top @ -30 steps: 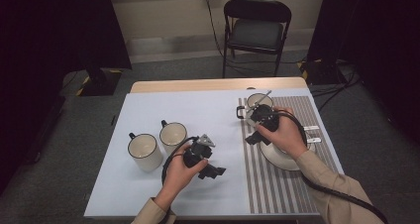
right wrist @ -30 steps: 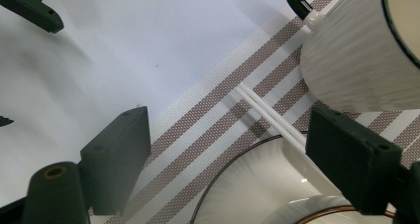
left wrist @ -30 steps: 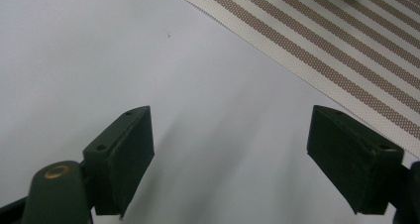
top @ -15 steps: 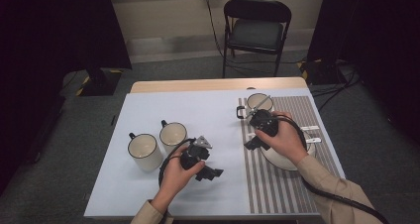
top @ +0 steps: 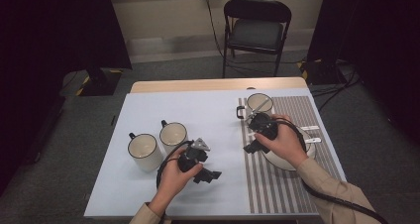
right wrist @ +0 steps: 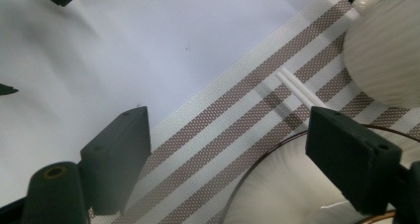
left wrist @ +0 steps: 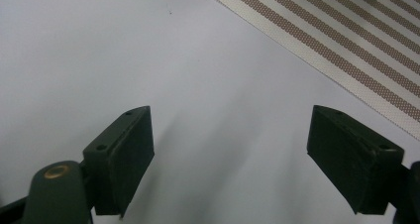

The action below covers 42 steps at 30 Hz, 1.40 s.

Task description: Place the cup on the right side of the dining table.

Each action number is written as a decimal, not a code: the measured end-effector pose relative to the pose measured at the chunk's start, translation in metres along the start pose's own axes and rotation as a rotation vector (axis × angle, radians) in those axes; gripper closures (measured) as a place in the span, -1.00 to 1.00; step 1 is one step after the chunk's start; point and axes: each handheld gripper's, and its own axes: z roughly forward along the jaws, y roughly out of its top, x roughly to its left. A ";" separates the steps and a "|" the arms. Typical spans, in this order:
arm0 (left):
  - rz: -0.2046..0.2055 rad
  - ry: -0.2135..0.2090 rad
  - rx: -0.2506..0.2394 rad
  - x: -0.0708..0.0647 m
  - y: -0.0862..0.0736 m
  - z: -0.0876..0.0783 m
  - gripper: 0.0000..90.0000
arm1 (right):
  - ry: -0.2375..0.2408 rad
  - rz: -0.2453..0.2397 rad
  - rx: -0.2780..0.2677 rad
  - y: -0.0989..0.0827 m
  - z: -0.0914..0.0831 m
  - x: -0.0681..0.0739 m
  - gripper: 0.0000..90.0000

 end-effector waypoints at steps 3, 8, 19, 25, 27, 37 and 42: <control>-0.009 0.004 -0.004 -0.001 -0.001 -0.001 -0.60 | 0.009 -0.004 0.005 -0.001 0.001 0.001 -0.62; -0.002 0.005 0.004 0.001 -0.002 -0.002 -0.60 | 0.017 -0.008 -0.001 -0.002 -0.001 0.003 -0.62; 0.008 -0.006 0.000 0.001 0.003 0.000 -0.60 | 0.025 -0.014 0.000 -0.006 -0.003 0.002 -0.62; 0.012 0.001 -0.001 -0.001 0.002 -0.002 -0.60 | 0.029 -0.014 0.000 -0.009 -0.003 0.002 -0.62; 0.014 0.003 0.001 -0.002 0.000 -0.003 -0.60 | 0.032 -0.016 -0.004 -0.010 -0.003 0.003 -0.62; 0.005 0.003 0.009 -0.001 -0.003 -0.003 -0.60 | 0.047 -0.031 0.002 -0.011 -0.001 0.008 -0.62; 0.004 -0.001 0.007 0.001 -0.005 -0.004 -0.60 | 0.049 -0.035 0.001 -0.012 -0.001 0.008 -0.61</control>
